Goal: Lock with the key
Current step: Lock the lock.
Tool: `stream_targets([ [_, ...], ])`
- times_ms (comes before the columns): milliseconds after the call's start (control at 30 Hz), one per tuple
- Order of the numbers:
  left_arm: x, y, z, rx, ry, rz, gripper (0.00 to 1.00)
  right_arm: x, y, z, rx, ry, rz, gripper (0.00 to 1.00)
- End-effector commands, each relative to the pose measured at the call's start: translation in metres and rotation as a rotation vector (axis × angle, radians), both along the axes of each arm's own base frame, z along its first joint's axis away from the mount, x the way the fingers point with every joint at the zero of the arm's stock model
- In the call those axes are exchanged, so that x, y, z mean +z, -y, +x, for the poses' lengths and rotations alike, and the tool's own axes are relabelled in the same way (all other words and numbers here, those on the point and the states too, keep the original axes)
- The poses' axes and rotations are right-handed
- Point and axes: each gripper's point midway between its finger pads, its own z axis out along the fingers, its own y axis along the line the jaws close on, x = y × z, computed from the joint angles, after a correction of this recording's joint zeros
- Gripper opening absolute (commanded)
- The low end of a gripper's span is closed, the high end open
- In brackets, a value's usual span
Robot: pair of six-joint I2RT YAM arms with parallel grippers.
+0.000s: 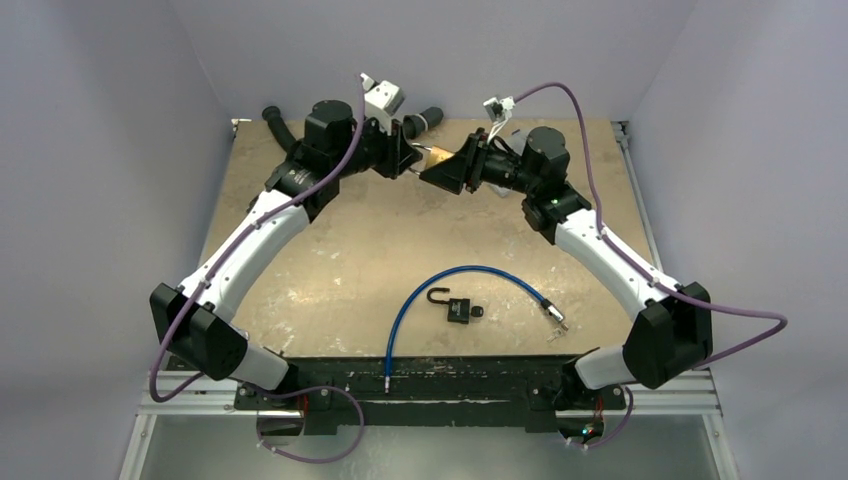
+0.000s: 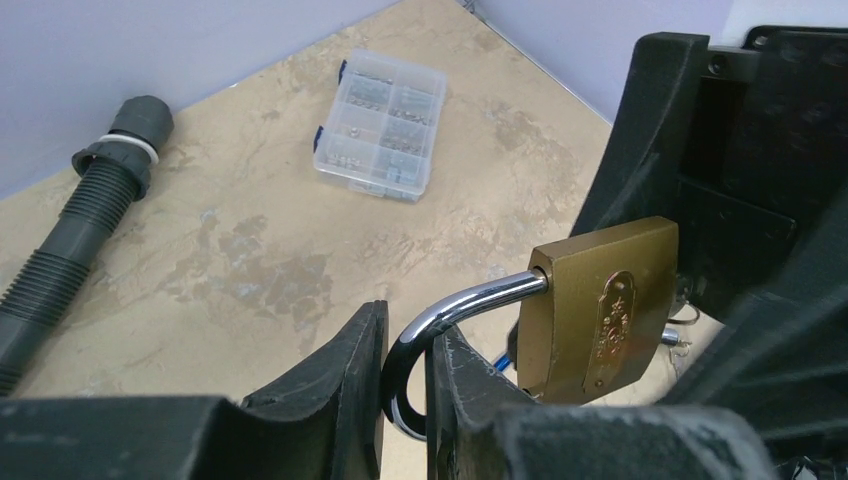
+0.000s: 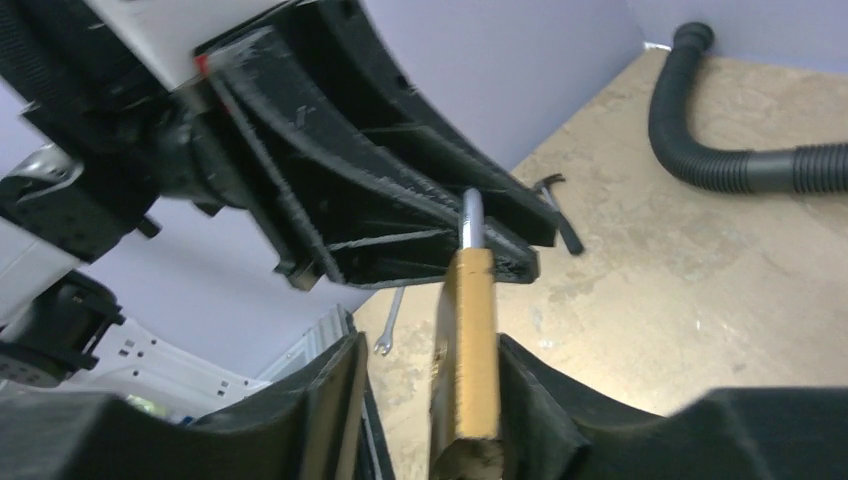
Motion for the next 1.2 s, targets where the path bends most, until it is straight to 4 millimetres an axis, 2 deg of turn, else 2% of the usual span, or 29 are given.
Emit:
stream_targets([
  [0,0.038,-0.025,0.016,0.021,0.107,-0.064,0.00,0.056,0.002,-0.042,0.136,0.187,0.072,0.59],
  [133,0.043,-0.025,0.011,-0.015,0.118,-0.081,0.00,0.052,0.004,-0.040,0.143,0.180,0.063,0.66],
  [267,0.047,-0.028,0.008,-0.034,0.132,-0.094,0.00,0.050,0.006,-0.040,0.146,0.178,0.056,0.82],
  [433,0.052,-0.033,0.005,-0.058,0.147,-0.105,0.00,0.046,0.015,-0.038,0.149,0.169,0.039,0.86],
  [633,0.057,-0.030,-0.001,-0.102,0.147,-0.138,0.00,0.038,0.017,-0.040,0.174,0.177,0.026,0.64],
  [833,0.080,-0.010,-0.031,-0.307,0.177,-0.220,0.00,0.038,0.014,-0.041,0.216,0.205,0.026,0.63],
  [1033,0.087,0.000,-0.047,-0.419,0.144,-0.268,0.00,0.042,0.013,-0.044,0.244,0.237,0.036,0.42],
  [1133,0.089,0.003,-0.056,-0.468,0.125,-0.288,0.00,0.046,0.013,-0.048,0.267,0.242,0.058,0.25],
  [1167,0.089,0.004,-0.059,-0.486,0.114,-0.296,0.00,0.048,0.012,-0.050,0.277,0.242,0.069,0.17],
])
